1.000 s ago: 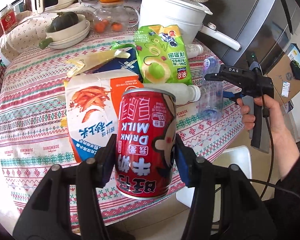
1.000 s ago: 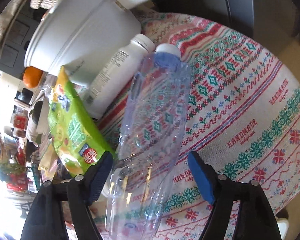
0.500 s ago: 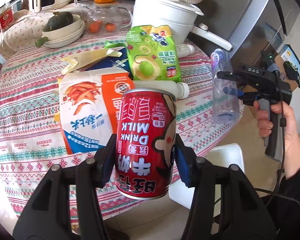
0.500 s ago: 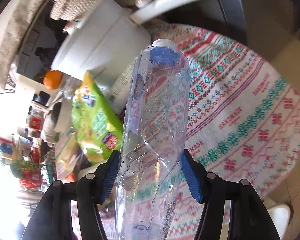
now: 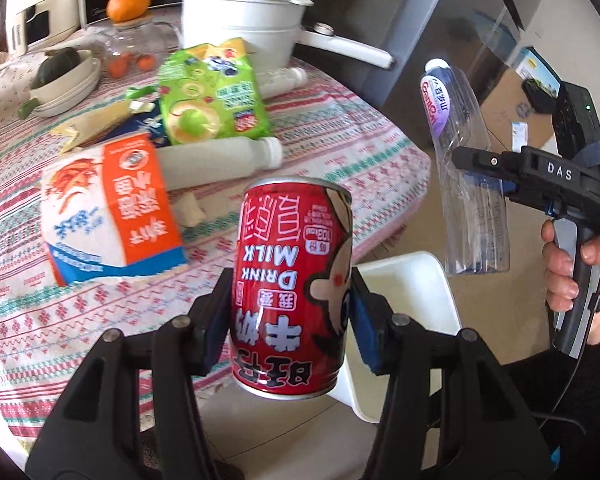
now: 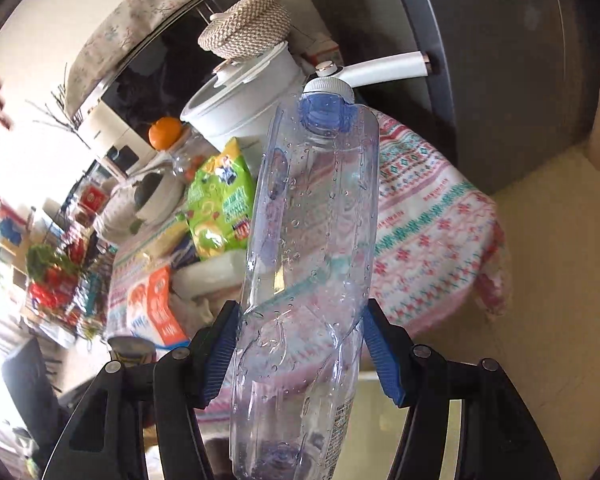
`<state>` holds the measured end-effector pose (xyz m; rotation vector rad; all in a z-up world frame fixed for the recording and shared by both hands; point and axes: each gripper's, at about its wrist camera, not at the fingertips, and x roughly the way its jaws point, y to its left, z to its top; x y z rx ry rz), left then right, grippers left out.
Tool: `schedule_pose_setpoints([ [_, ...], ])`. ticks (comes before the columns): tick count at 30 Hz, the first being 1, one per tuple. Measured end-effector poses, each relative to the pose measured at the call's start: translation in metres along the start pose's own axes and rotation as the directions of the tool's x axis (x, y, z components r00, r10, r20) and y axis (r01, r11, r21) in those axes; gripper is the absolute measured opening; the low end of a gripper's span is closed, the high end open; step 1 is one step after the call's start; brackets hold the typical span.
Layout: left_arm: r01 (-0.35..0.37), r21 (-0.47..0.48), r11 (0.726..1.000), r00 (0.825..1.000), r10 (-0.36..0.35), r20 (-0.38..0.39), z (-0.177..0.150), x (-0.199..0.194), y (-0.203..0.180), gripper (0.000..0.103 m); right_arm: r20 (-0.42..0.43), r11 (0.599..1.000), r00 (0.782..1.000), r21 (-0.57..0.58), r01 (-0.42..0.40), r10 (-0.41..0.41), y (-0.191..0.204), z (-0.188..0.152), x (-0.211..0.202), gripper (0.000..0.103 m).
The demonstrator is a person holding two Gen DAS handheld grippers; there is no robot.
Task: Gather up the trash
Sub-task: 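Carry the can over the white bin and release it with the left gripper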
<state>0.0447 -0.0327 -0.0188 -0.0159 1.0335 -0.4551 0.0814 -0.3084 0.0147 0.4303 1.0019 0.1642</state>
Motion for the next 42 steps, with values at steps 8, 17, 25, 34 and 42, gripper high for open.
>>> schedule_pose_setpoints([
  [8,0.049,0.135,0.99,0.988,-0.028,-0.151,-0.026,0.053,-0.048,0.055,-0.012,0.977,0.987,-0.146,0.157,-0.16,-0.019,-0.055,-0.007,0.063],
  [17,0.119,0.2,0.972,0.957,-0.059,-0.284,-0.054,0.105,-0.091,0.055,-0.082,0.95,0.962,-0.197,0.241,-0.261,-0.06,-0.09,0.004,0.063],
  [25,0.107,0.232,0.967,0.955,-0.035,-0.295,-0.061,0.125,-0.102,0.055,-0.102,0.935,0.951,-0.24,0.26,-0.29,-0.079,-0.107,0.006,0.063],
  [34,0.096,0.226,0.969,0.965,-0.035,-0.26,-0.056,0.114,-0.104,0.071,-0.102,0.936,0.952,-0.237,0.26,-0.29,-0.085,-0.109,0.008,0.064],
  [42,0.054,0.221,0.974,0.984,-0.014,-0.179,-0.045,0.077,-0.078,0.079,-0.105,0.933,0.954,-0.261,0.248,-0.282,-0.079,-0.114,0.014,0.064],
])
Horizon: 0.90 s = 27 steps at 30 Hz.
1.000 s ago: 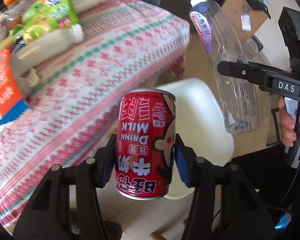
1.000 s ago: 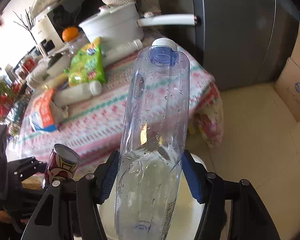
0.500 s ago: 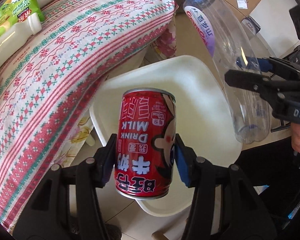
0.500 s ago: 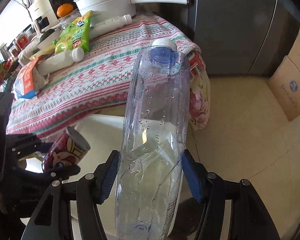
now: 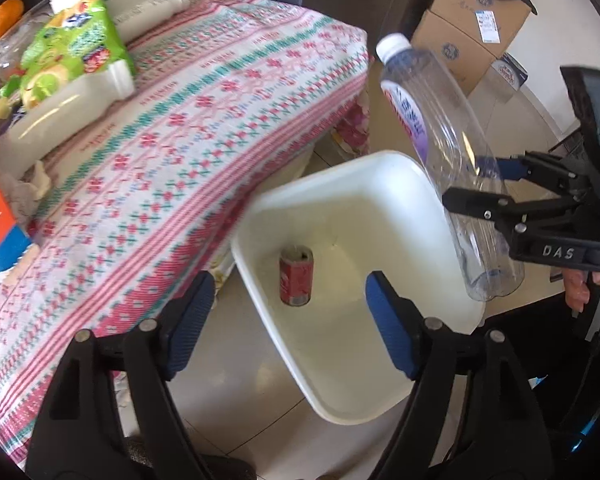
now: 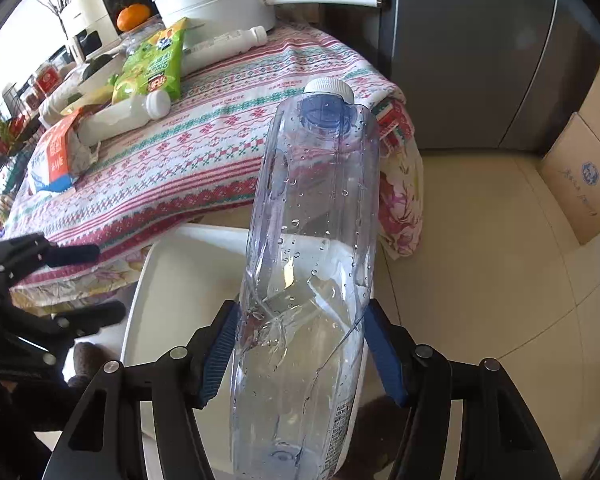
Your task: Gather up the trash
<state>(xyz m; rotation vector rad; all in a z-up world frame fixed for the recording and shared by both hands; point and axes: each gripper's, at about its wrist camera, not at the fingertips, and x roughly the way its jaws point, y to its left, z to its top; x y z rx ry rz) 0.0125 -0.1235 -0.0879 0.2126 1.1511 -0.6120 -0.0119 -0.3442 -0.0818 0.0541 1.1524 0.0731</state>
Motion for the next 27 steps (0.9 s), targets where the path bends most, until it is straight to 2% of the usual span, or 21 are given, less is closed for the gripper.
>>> schedule_pose_setpoints([
  [7,-0.015,-0.07,0.997,0.999,0.018,0.041,-0.011,-0.019,0.026,0.081,-0.039,0.999,0.999,-0.029,-0.028,0.027,0.009,-0.001,0.01,0.066],
  [9,-0.026,-0.085,0.996,0.998,0.031,0.05,-0.013,-0.021,0.033,0.082,-0.046,0.999,0.999,-0.034,-0.027,0.025,0.01,-0.001,0.012,0.071],
  [13,-0.044,-0.12,0.992,0.997,0.051,0.058,-0.019,-0.031,0.045,0.083,-0.033,0.999,0.999,-0.046,-0.019,0.018,0.015,0.001,0.01,0.076],
  [19,-0.066,-0.162,0.985,0.994,0.079,0.073,-0.017,-0.038,0.059,0.083,-0.025,0.999,1.0,-0.05,-0.018,0.017,0.022,0.008,0.007,0.077],
  [27,-0.11,-0.241,0.964,0.986,0.137,0.098,-0.015,-0.06,0.095,0.084,0.019,0.998,0.999,-0.059,-0.034,0.035,0.045,0.034,-0.006,0.08],
])
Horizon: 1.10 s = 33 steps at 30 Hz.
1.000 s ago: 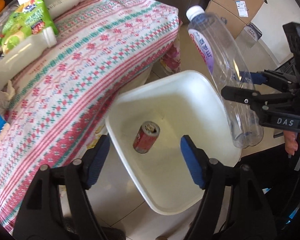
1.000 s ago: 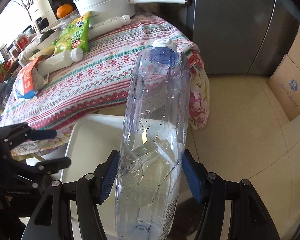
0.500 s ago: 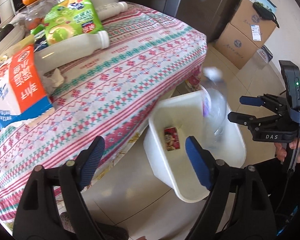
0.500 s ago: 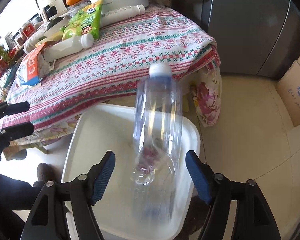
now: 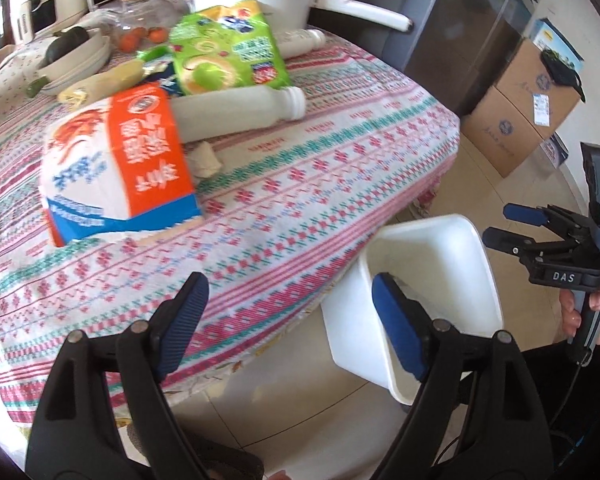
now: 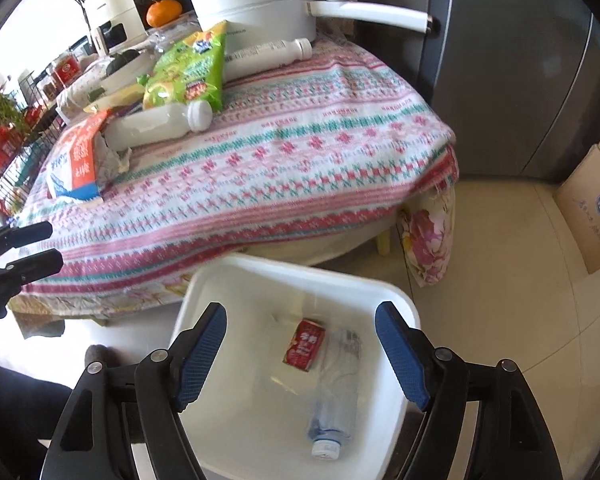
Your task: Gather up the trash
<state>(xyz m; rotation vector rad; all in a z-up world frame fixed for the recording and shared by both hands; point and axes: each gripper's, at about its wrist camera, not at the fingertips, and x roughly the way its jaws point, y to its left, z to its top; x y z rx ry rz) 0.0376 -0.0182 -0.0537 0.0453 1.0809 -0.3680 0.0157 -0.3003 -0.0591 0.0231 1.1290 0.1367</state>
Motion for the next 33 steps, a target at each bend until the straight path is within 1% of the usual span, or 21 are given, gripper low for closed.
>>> schedule_pose_setpoints([
  [4,-0.051,-0.047,0.998,0.999,0.051,0.007,0.012,-0.015,0.031,0.084,0.011,0.999,1.0,-0.024,-0.022,0.022,0.02,0.018,-0.002,0.081],
  [5,-0.068,-0.073,0.995,0.998,0.069,0.008,0.016,-0.019,0.042,0.084,0.013,0.999,1.0,-0.033,-0.026,0.026,0.026,0.021,-0.003,0.081],
  [8,-0.076,-0.16,0.984,0.997,0.08,0.021,0.027,-0.029,0.073,0.084,0.019,0.997,0.999,-0.067,-0.034,0.035,0.043,0.032,-0.003,0.081],
  [11,-0.091,-0.223,0.971,0.995,0.099,0.022,0.035,-0.034,0.103,0.084,0.027,0.995,0.998,-0.092,-0.046,0.049,0.058,0.043,-0.003,0.082],
  [12,-0.077,-0.251,0.965,0.997,0.082,0.008,0.036,-0.032,0.111,0.084,0.03,0.994,0.998,-0.1,-0.051,0.054,0.063,0.048,-0.003,0.082],
  [15,-0.055,-0.343,0.938,0.997,0.067,0.024,0.035,-0.024,0.139,0.084,0.035,0.991,0.997,-0.12,-0.06,0.065,0.076,0.059,-0.002,0.083],
  [17,-0.041,-0.381,0.924,0.999,0.049,0.01,0.035,-0.012,0.151,0.084,0.035,0.989,0.997,-0.131,-0.063,0.069,0.083,0.064,0.0,0.083],
  [19,-0.035,-0.391,0.92,0.999,0.043,0.012,0.036,-0.004,0.155,0.084,0.034,0.988,0.997,-0.137,-0.068,0.073,0.091,0.071,0.003,0.083],
  [22,0.014,-0.403,0.915,1.0,-0.002,0.031,0.036,0.003,0.159,0.084,0.025,0.986,0.996,-0.144,-0.079,0.083,0.099,0.078,0.007,0.083],
  [25,0.031,-0.404,0.914,0.999,-0.017,0.037,0.039,0.01,0.16,0.083,0.024,0.985,0.996,-0.153,-0.079,0.083,0.105,0.081,0.01,0.083],
  [27,0.047,-0.418,0.907,0.999,-0.037,0.033,0.038,0.016,0.162,0.079,0.02,0.985,0.996,-0.151,-0.08,0.084,0.107,0.083,0.012,0.083],
  [28,0.057,-0.425,0.903,0.998,-0.05,0.029,0.037,0.019,0.163,0.074,0.016,0.986,0.996,-0.149,-0.081,0.084,0.107,0.083,0.013,0.083],
  [29,0.065,-0.432,0.899,0.998,-0.06,0.026,0.037,0.022,0.164,0.066,0.013,0.986,0.996,-0.147,-0.081,0.084,0.107,0.084,0.014,0.083],
  [30,0.068,-0.436,0.897,0.998,-0.064,0.023,0.036,0.023,0.165,0.061,0.011,0.986,0.996,-0.146,-0.081,0.083,0.107,0.084,0.015,0.083],
  [32,0.082,-0.436,0.896,0.997,-0.08,0.024,0.035,0.024,0.164,0.049,0.006,0.986,0.997,-0.146,-0.079,0.081,0.106,0.083,0.016,0.083],
  [33,0.09,-0.432,0.897,0.996,-0.088,0.024,0.034,0.024,0.163,0.044,0.005,0.986,0.997,-0.146,-0.077,0.079,0.106,0.083,0.016,0.083],
])
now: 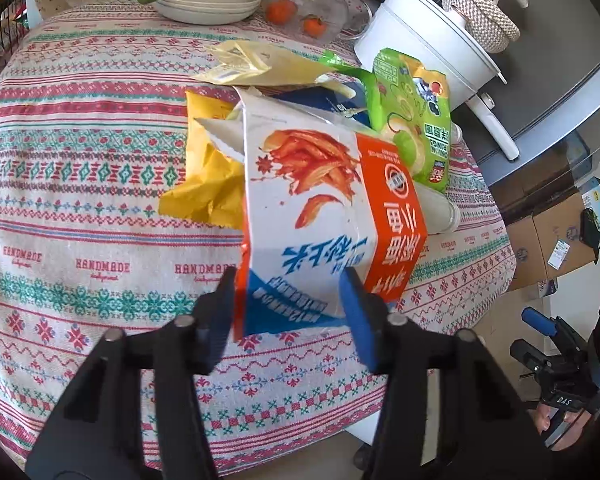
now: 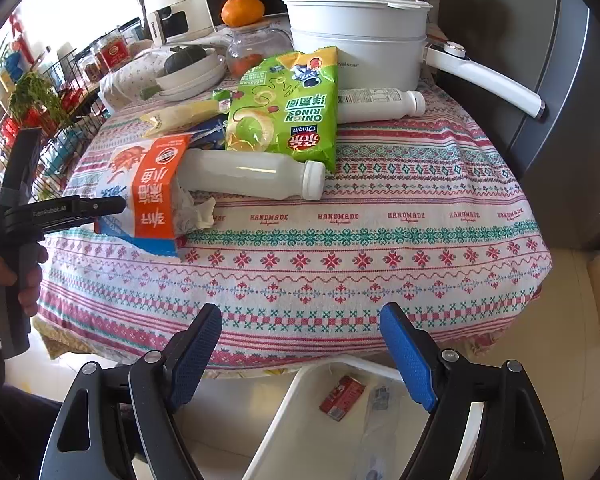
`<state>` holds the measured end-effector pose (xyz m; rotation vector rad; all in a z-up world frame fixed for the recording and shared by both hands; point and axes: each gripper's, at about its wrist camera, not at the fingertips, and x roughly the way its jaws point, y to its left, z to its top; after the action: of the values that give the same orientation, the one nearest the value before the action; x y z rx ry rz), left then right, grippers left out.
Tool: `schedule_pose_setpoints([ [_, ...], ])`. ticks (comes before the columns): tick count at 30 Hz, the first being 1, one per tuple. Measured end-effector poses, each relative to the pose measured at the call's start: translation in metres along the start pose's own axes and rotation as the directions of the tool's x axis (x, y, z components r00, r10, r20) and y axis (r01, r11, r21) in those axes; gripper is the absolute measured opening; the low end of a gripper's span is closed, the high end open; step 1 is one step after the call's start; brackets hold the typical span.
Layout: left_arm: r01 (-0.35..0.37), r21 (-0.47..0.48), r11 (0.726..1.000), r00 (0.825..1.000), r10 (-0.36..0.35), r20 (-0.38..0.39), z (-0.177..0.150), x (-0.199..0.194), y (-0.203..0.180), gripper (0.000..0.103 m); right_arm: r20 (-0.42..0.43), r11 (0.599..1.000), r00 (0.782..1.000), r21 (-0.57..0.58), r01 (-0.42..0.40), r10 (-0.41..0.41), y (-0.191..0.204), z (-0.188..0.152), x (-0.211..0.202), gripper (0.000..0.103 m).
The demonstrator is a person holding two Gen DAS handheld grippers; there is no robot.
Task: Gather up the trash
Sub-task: 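Grasp the white-and-orange snack box with the left gripper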
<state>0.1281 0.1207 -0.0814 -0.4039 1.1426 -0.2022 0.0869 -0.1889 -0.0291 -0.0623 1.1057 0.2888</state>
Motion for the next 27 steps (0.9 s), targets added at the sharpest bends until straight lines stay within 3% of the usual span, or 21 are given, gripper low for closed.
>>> schedule_pose_setpoints([
  [2,0.019,0.019,1.0,1.0,-0.019,0.003,-0.002,-0.003,-0.005,0.026,-0.005,1.0,1.0,-0.001,0.004,-0.004,0.0,-0.001,0.0,0.083],
  [8,0.063,0.091,0.994,0.996,-0.069,0.064,-0.007,-0.029,-0.03,0.006,-0.008,1.0,1.0,0.017,0.014,-0.013,-0.003,-0.001,0.001,0.083],
  [19,0.053,0.145,0.988,0.976,-0.082,0.203,-0.014,-0.087,-0.042,0.001,-0.007,0.999,1.0,0.041,0.014,-0.013,0.005,0.015,0.01,0.083],
  [27,-0.019,0.202,0.979,0.975,-0.026,0.22,-0.025,-0.102,-0.046,0.001,0.006,0.982,0.999,-0.181,0.049,-0.049,0.041,0.05,0.038,0.083],
])
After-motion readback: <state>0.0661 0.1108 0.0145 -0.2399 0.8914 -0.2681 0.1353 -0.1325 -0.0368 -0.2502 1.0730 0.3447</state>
